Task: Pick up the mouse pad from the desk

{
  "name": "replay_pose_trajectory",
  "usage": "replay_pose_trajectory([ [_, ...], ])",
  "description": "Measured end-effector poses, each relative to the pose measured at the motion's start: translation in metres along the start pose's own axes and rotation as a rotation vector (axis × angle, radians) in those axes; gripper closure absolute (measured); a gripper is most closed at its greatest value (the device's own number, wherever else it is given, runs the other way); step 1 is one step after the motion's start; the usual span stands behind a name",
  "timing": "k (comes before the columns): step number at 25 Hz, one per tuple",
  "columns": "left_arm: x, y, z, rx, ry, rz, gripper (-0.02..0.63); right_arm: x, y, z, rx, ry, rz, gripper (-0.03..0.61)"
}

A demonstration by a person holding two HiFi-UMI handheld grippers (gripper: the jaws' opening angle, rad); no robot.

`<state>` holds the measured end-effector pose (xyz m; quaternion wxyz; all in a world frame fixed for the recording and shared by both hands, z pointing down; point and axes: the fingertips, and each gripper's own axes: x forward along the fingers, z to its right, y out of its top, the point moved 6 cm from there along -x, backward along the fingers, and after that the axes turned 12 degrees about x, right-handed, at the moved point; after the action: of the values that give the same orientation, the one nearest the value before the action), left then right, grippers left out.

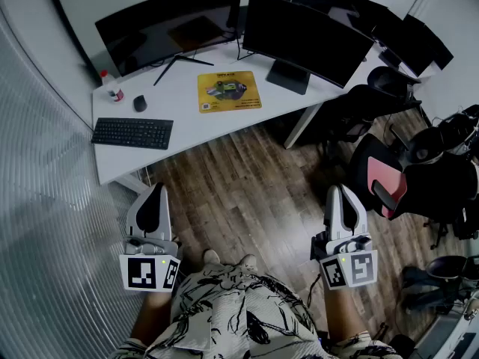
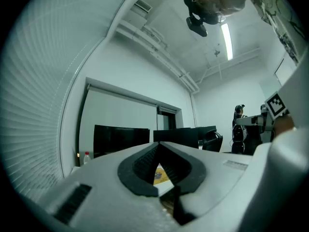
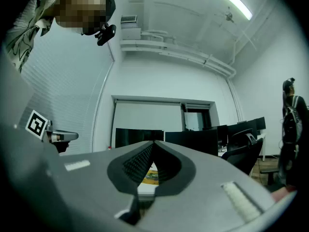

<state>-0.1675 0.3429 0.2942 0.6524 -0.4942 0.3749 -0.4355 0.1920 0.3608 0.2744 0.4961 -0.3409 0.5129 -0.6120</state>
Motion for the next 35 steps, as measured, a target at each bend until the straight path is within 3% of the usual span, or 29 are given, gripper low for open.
replay_pose_trajectory([
  [14,0.002,-0.002,0.000,0.017,-0.013,-0.026,0.611,0.009,-0.008,-0.010,-0.047,0.027,-0.008,0.571],
  [23,-0.001,0.003,0.002,0.020,-0.022,0.009,0.611,0.009,-0.010,-0.017,-0.026,0.074,0.007,0.569],
  [30,0.004,-0.002,0.003,0.062,-0.020,-0.011,0.609,0.013,-0.015,-0.020,-0.057,0.068,-0.005,0.569],
  [35,0.005,-0.002,0.005,0.069,-0.022,-0.020,0.543,0.014,-0.016,-0.019,-0.054,0.078,-0.004,0.566],
])
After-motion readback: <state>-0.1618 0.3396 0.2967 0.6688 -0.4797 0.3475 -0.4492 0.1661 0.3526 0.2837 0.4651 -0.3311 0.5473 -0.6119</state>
